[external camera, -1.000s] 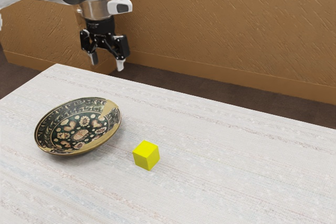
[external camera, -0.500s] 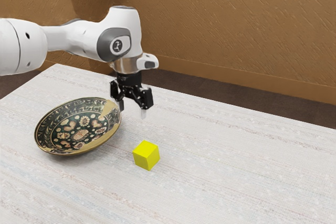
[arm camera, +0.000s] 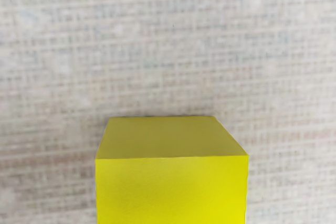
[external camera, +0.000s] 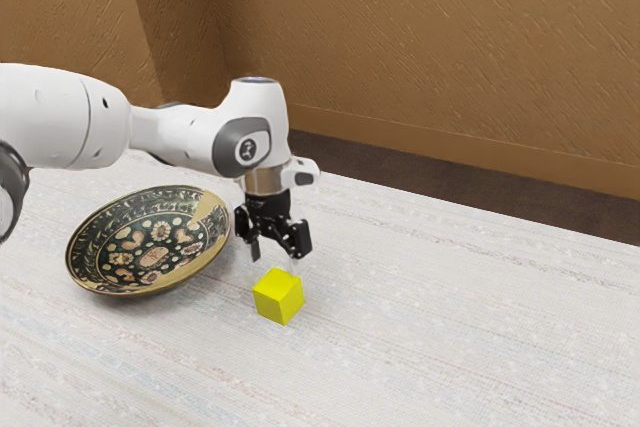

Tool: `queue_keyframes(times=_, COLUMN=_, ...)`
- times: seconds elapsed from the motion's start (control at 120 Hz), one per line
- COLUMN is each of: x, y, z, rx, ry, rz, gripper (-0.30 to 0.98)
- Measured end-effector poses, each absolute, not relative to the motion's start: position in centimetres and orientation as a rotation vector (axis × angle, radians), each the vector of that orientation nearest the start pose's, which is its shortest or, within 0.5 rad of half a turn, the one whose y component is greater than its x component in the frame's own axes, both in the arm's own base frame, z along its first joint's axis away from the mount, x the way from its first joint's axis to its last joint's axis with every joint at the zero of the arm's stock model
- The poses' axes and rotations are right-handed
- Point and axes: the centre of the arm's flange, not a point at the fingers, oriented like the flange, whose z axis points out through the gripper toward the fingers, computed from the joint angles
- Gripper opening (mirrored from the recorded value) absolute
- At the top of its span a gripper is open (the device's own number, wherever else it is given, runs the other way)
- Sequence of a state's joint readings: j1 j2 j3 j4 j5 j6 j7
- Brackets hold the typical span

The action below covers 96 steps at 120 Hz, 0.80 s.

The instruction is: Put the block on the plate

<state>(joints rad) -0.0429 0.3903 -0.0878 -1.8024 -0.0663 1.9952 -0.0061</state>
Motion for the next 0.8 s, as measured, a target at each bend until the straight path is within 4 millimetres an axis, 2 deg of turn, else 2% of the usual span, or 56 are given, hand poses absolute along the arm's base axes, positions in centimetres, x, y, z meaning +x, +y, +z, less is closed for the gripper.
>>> queue_keyframes(times=0.542, x=61.1, y=-8.3, z=25.8, rx=-3.222, ry=0.168, rz=0.381, gripper=0.69)
queue_keyframes(times=0.8, x=61.2, y=-8.3, z=24.7, rx=-3.226, ry=0.18, rz=0.386, gripper=0.65)
